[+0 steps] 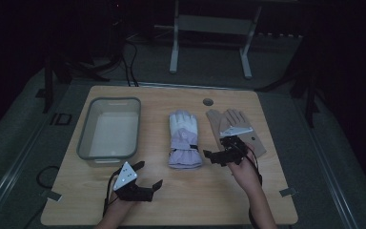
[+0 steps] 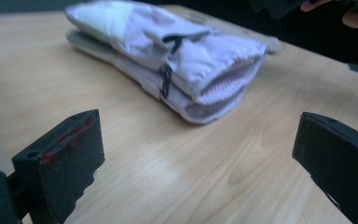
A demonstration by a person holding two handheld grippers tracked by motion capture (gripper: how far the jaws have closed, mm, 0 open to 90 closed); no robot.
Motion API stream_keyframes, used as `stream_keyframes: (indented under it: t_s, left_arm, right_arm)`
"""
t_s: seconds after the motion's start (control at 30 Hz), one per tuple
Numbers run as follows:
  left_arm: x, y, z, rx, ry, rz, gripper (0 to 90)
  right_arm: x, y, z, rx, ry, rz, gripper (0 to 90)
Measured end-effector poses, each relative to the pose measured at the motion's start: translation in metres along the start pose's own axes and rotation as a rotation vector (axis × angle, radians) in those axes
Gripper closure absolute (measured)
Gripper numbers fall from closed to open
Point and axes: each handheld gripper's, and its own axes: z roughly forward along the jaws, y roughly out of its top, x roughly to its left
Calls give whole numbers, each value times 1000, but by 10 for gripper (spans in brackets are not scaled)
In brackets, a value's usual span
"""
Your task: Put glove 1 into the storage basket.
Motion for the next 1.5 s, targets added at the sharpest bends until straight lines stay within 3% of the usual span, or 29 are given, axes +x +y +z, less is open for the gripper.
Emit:
stream_keyframes:
  t_s: [0.03, 0.1, 0.2, 0.33, 0.43, 0.5, 0.57, 0.6, 0.67, 0.73, 0.93, 1.0, 1.03, 1.07, 1.13, 1.4, 1.5]
  left_arm:
    - [1, 1, 0, 11, -13, -9, 21]
    - [4, 3, 2, 25, -71, -71, 21]
    - [4, 5, 5, 47, -94, -114, 21]
    - [0, 11, 8, 84, -102, -103, 21]
    - [-2, 21, 11, 111, -60, -99, 21]
    - [-2, 30, 15, 115, -39, -105, 21]
    - [-2, 42, 21, 129, -17, -84, 21]
    - [-2, 46, 24, 141, -5, -72, 21]
    - [-1, 60, 32, 180, 47, -58, 64]
    - [2, 70, 39, 192, 75, -58, 100]
    - [10, 91, 63, 274, 115, -82, 174]
    - [12, 90, 75, 327, 118, -104, 175]
    - [12, 90, 75, 327, 118, -104, 174]
    - [14, 85, 85, 379, 103, -131, 174]
    - [16, 79, 94, 415, 73, -163, 174]
    - [14, 73, 107, 450, 58, -159, 173]
    - [15, 68, 110, 460, 50, -164, 174]
  right_arm:
    - [-2, -2, -1, -3, 15, 17, 134]
    - [-4, -5, -3, -7, 12, 36, 122]
    - [-6, -4, -4, -7, 28, 48, 106]
    - [-6, -1, 0, -13, 28, 56, 118]
    - [-4, 5, 3, -16, 12, 30, 175]
    - [-3, 11, 6, -16, 19, 20, 274]
    - [-1, 18, 9, -47, 33, 27, 326]
    - [0, 21, 11, -48, 37, 32, 394]
    - [2, 29, 16, -66, 43, 41, 414]
    - [3, 34, 23, -50, 38, 43, 448]
    - [2, 46, 52, -4, 36, 85, 410]
    - [-1, 46, 59, 11, 26, 108, 381]
    - [-4, 45, 64, 17, 39, 136, 374]
    - [-5, 45, 66, 21, 45, 146, 364]
    - [-8, 42, 73, 42, 65, 170, 338]
    - [-18, 25, 93, 114, 87, 236, 331]
    - [-17, 22, 97, 125, 76, 230, 347]
